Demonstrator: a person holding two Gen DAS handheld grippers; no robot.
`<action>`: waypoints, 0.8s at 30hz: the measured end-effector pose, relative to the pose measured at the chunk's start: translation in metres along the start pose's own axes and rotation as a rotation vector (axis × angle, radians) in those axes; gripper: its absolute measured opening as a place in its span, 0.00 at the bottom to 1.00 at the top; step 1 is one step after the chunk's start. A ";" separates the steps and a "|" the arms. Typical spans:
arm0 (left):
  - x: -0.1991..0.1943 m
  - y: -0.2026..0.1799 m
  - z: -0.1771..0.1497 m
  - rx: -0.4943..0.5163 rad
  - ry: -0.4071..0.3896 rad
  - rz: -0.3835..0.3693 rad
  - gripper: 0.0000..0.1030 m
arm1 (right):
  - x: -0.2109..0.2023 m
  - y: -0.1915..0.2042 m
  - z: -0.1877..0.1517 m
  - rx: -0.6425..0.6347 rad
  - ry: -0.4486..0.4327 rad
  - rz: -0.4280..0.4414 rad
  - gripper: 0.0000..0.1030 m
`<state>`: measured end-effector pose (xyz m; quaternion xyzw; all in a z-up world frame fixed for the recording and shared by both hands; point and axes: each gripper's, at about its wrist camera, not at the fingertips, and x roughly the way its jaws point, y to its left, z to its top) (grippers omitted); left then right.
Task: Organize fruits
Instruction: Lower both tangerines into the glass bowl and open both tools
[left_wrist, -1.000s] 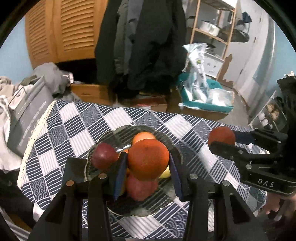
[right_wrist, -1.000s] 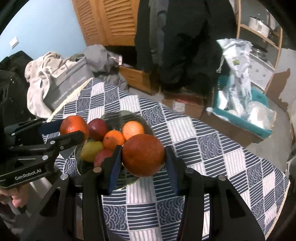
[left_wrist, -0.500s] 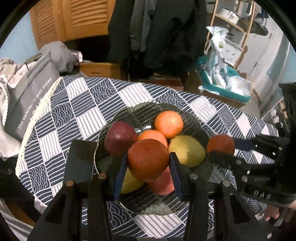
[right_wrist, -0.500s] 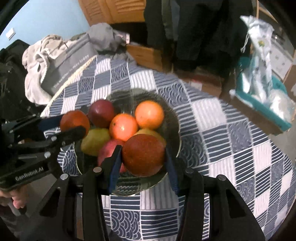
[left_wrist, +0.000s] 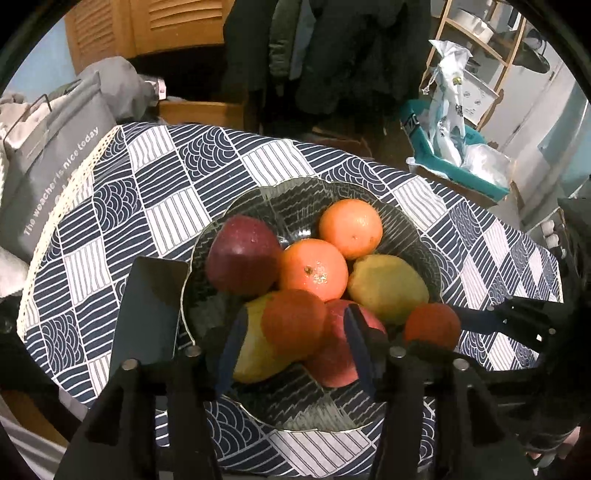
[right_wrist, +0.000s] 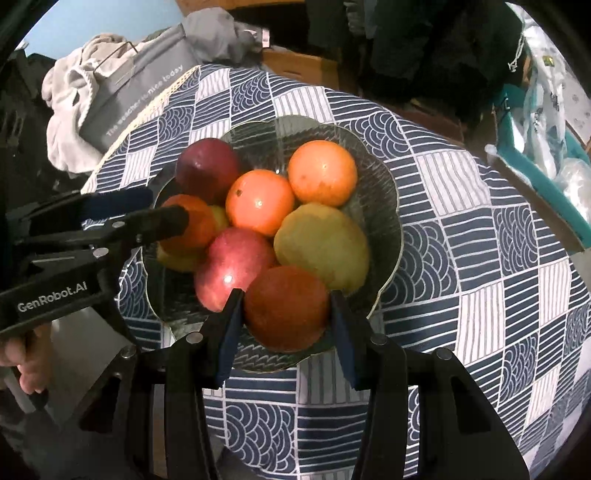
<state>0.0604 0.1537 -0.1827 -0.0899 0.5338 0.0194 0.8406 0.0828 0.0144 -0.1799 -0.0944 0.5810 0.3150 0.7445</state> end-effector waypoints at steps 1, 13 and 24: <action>0.000 0.000 0.000 0.000 -0.001 -0.003 0.55 | 0.000 0.000 0.000 0.000 0.001 0.002 0.45; -0.013 -0.001 0.001 -0.010 -0.018 -0.004 0.58 | -0.029 -0.002 0.008 0.010 -0.073 0.007 0.49; -0.058 -0.011 0.003 0.014 -0.113 -0.010 0.64 | -0.076 0.003 0.014 -0.010 -0.194 -0.110 0.50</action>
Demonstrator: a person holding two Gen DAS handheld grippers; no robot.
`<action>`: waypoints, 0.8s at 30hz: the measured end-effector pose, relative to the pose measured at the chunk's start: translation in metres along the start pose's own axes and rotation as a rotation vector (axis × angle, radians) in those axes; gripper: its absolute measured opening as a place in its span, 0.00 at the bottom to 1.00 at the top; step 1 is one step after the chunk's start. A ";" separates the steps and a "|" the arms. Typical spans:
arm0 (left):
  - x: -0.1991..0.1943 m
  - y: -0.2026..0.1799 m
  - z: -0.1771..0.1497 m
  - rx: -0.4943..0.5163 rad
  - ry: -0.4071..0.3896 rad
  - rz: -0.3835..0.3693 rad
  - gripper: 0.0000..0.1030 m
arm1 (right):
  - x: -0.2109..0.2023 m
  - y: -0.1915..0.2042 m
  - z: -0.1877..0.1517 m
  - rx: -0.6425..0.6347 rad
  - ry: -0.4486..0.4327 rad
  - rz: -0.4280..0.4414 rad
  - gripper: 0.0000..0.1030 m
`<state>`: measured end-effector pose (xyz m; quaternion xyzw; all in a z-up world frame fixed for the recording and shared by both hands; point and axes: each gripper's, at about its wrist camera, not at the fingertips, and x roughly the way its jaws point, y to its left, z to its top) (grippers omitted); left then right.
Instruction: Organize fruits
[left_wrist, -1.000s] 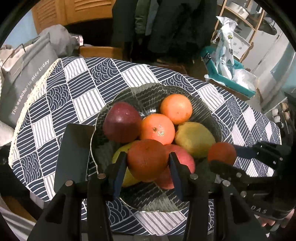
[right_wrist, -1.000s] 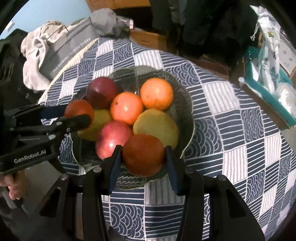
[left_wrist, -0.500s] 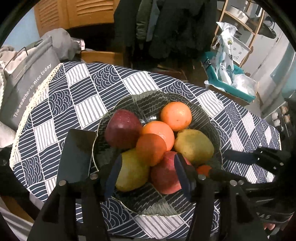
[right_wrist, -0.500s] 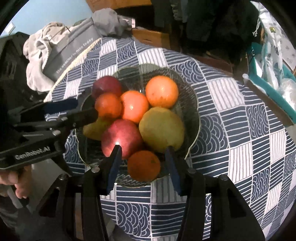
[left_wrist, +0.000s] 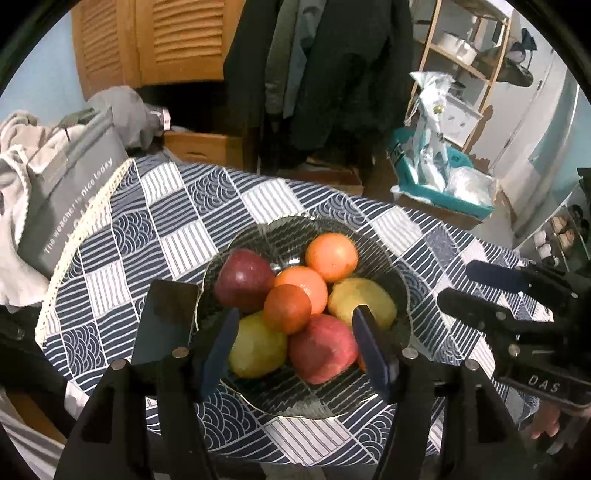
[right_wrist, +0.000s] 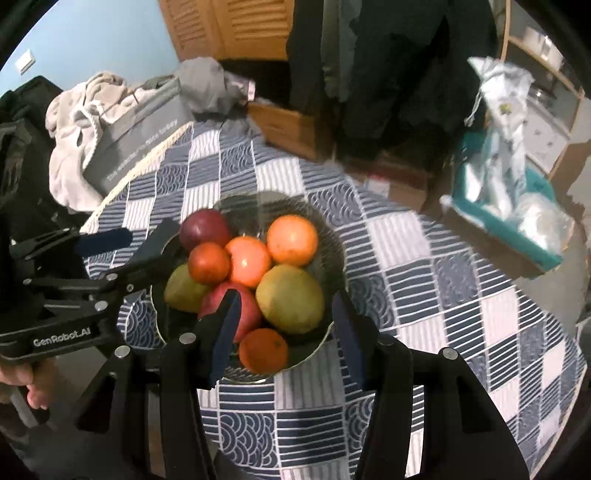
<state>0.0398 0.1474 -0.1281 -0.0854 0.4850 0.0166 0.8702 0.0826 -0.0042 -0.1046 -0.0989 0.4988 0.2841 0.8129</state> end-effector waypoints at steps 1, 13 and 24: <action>-0.003 -0.001 0.001 0.001 -0.007 -0.001 0.64 | -0.005 0.000 0.001 0.000 -0.012 -0.007 0.52; -0.053 -0.018 0.009 0.037 -0.132 0.006 0.74 | -0.061 -0.002 0.011 -0.005 -0.160 -0.084 0.57; -0.081 -0.033 0.015 0.060 -0.202 0.024 0.79 | -0.107 -0.008 0.012 0.025 -0.278 -0.120 0.66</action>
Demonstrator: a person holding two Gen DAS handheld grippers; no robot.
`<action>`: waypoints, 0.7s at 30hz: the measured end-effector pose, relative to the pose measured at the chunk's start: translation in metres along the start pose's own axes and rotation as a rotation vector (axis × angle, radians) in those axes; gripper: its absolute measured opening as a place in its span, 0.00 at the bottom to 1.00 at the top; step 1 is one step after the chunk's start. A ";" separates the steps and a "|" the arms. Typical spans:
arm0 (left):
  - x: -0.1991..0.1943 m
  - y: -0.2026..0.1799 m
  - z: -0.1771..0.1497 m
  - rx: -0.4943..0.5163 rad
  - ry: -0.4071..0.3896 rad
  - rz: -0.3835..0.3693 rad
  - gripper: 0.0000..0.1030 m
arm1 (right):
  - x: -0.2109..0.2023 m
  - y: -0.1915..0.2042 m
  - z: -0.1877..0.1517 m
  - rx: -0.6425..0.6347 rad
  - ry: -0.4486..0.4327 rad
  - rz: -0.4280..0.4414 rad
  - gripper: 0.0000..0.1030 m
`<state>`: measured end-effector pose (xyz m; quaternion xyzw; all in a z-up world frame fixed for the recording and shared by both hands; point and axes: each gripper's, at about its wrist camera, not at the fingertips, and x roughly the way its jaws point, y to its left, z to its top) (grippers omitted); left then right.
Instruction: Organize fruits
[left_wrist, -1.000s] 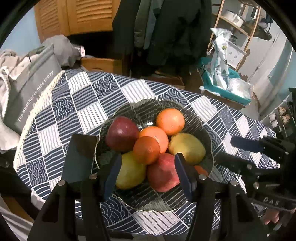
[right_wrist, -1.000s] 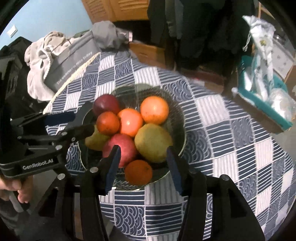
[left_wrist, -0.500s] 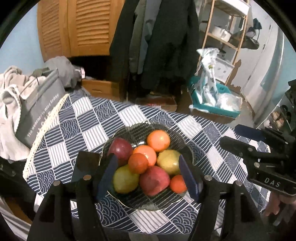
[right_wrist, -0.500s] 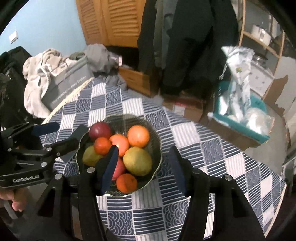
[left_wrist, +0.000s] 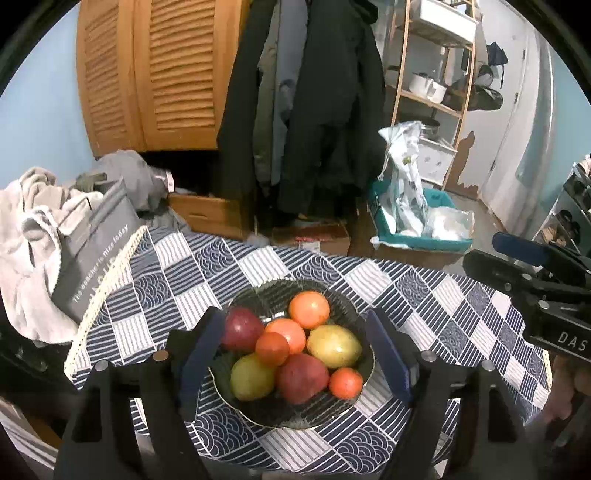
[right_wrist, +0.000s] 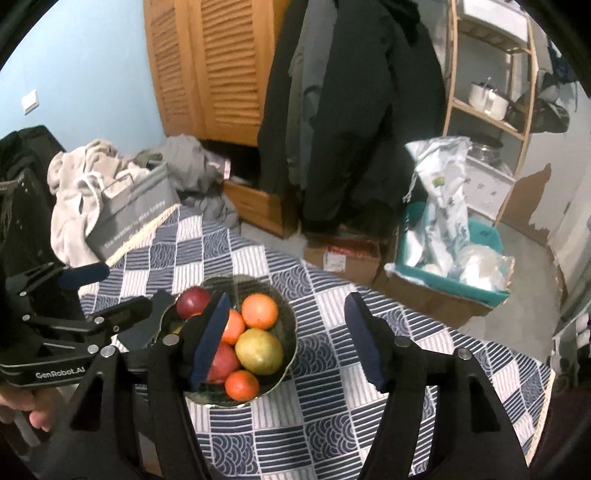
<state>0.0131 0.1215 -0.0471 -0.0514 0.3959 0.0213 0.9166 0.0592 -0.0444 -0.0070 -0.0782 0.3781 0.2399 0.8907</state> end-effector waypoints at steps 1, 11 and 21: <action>-0.002 -0.001 0.001 0.003 -0.005 -0.002 0.80 | -0.003 -0.002 0.001 0.003 -0.008 -0.004 0.67; -0.029 -0.019 0.010 0.052 -0.095 0.027 0.98 | -0.034 -0.022 0.000 0.048 -0.082 -0.061 0.76; -0.042 -0.024 0.018 0.038 -0.154 0.009 0.99 | -0.056 -0.042 -0.002 0.073 -0.137 -0.135 0.81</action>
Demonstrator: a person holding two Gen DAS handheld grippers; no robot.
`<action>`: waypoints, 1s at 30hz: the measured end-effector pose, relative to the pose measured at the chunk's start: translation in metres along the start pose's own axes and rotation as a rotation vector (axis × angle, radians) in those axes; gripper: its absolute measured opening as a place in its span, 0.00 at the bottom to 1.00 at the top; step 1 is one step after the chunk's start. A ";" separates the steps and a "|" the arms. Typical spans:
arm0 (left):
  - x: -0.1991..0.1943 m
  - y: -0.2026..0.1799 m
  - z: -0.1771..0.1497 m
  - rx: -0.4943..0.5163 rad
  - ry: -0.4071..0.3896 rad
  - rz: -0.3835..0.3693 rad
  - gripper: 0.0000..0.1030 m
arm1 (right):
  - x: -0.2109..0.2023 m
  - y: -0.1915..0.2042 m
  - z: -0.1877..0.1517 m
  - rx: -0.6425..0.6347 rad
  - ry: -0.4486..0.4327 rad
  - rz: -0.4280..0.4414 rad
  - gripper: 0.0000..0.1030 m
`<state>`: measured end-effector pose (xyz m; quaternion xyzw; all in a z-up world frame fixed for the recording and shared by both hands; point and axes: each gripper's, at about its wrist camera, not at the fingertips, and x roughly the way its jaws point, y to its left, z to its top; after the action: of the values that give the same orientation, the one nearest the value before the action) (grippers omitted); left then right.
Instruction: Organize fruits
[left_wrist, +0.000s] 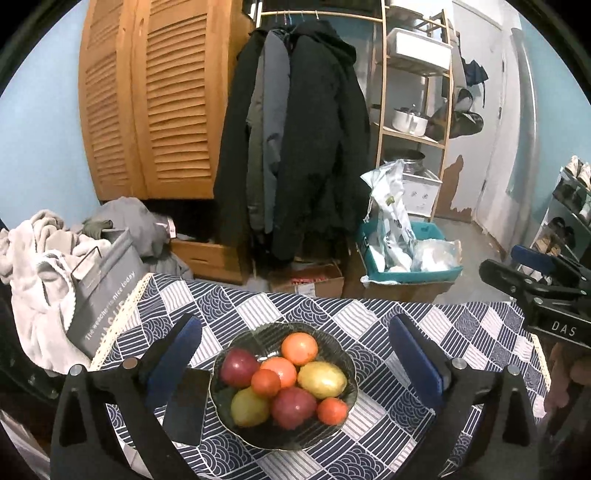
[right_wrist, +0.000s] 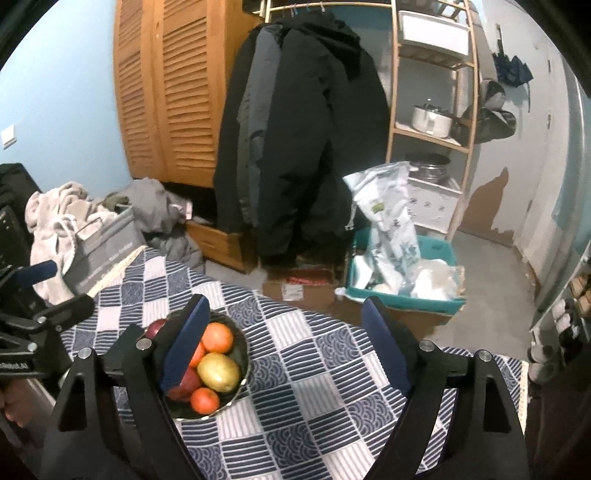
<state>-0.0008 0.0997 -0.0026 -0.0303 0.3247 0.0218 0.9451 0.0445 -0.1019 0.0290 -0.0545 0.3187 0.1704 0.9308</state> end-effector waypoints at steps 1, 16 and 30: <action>0.001 0.000 0.001 -0.005 0.001 0.000 0.99 | -0.001 -0.002 0.000 0.004 -0.002 -0.008 0.82; -0.003 -0.018 0.009 0.024 -0.031 0.015 0.99 | -0.007 -0.022 -0.006 0.005 -0.022 -0.101 0.82; -0.003 -0.023 0.012 0.039 -0.039 0.033 0.99 | -0.006 -0.026 -0.008 0.007 -0.014 -0.110 0.82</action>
<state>0.0057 0.0776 0.0096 -0.0060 0.3071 0.0317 0.9511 0.0449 -0.1295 0.0264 -0.0676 0.3092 0.1183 0.9412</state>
